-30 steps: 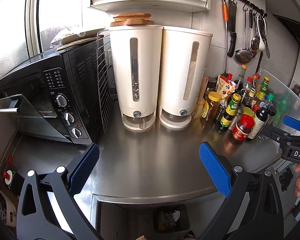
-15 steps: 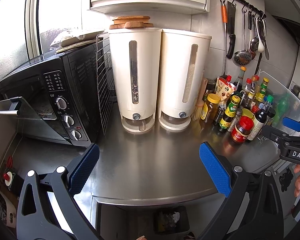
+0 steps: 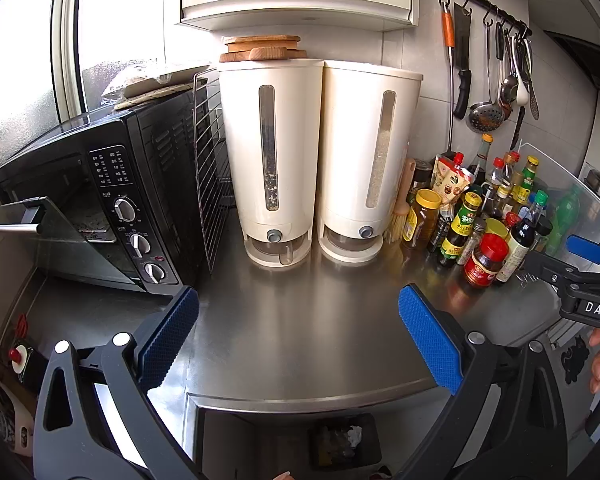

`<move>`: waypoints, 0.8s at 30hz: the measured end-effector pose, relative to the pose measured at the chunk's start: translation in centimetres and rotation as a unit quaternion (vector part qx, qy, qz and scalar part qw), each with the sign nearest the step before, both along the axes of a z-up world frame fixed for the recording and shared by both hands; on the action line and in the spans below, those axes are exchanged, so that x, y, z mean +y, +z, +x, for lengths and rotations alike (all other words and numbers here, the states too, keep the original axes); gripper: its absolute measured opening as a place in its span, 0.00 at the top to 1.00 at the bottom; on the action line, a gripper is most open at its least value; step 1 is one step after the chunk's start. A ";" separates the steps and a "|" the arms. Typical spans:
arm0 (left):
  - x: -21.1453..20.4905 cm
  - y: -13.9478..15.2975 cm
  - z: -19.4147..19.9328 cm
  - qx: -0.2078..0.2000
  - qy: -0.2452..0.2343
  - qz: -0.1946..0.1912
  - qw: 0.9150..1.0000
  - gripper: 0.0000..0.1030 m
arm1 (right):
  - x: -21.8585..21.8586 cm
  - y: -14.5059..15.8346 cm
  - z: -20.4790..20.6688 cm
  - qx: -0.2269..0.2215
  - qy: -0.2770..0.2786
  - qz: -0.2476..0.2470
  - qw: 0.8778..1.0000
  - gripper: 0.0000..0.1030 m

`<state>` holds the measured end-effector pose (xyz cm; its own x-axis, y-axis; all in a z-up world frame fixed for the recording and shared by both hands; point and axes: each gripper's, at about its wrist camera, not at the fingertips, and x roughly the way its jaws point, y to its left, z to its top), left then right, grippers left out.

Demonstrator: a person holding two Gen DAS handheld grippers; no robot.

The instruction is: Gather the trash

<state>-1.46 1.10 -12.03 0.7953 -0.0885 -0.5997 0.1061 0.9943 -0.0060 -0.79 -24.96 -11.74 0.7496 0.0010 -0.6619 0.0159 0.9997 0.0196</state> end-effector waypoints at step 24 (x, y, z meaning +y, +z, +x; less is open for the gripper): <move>0.0 0.6 -0.6 -0.010 -0.002 0.003 1.000 0.08 | 0.0 0.7 -0.4 -0.007 -0.012 -0.001 1.000 0.03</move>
<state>-2.05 1.06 -11.48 0.8064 -0.0883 -0.5848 0.1104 0.9939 0.0021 -1.16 -24.98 -11.02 0.7585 -0.0181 -0.6515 0.0388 0.9991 0.0174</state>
